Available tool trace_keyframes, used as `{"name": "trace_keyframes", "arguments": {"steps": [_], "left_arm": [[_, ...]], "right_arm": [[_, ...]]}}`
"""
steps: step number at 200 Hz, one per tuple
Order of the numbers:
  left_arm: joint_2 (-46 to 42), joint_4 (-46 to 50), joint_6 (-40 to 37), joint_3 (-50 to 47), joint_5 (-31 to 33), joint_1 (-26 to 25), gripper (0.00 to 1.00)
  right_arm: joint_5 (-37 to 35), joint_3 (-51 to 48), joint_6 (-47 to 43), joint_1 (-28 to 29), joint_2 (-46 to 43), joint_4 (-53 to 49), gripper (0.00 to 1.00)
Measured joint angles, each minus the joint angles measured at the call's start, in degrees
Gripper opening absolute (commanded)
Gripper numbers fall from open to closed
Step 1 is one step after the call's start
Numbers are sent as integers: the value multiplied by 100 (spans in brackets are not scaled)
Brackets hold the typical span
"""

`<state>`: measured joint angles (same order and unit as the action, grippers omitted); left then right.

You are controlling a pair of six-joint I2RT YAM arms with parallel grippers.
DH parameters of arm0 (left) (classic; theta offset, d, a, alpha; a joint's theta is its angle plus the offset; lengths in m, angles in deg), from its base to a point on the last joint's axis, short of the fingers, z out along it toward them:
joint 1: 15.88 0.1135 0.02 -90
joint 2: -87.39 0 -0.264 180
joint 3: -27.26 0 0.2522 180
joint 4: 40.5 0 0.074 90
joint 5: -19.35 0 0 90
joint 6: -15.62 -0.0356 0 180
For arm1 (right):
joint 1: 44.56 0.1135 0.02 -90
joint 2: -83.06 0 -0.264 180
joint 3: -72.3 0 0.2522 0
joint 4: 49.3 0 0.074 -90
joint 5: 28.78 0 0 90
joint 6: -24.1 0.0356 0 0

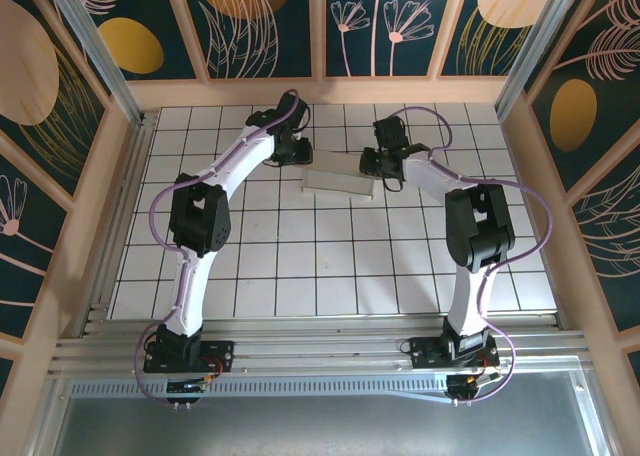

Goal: Fold the paper box

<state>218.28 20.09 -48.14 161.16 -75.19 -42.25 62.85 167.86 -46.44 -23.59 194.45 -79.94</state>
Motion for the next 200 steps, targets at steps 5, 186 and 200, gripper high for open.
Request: {"name": "trace_keyframes", "arguments": {"steps": [5, 186, 200], "left_arm": [[2, 0, 15, 0, -74, 2, 32], [396, -79, 424, -133, -1106, 22, 32], [396, -101, 424, -146, -1117, 22, 32]], "right_arm": [[2, -13, 0, 0, 0, 4, 31], [149, -254, -2, 2, 0, 46, 28], [149, -286, -2, 2, 0, 42, 28]]}}
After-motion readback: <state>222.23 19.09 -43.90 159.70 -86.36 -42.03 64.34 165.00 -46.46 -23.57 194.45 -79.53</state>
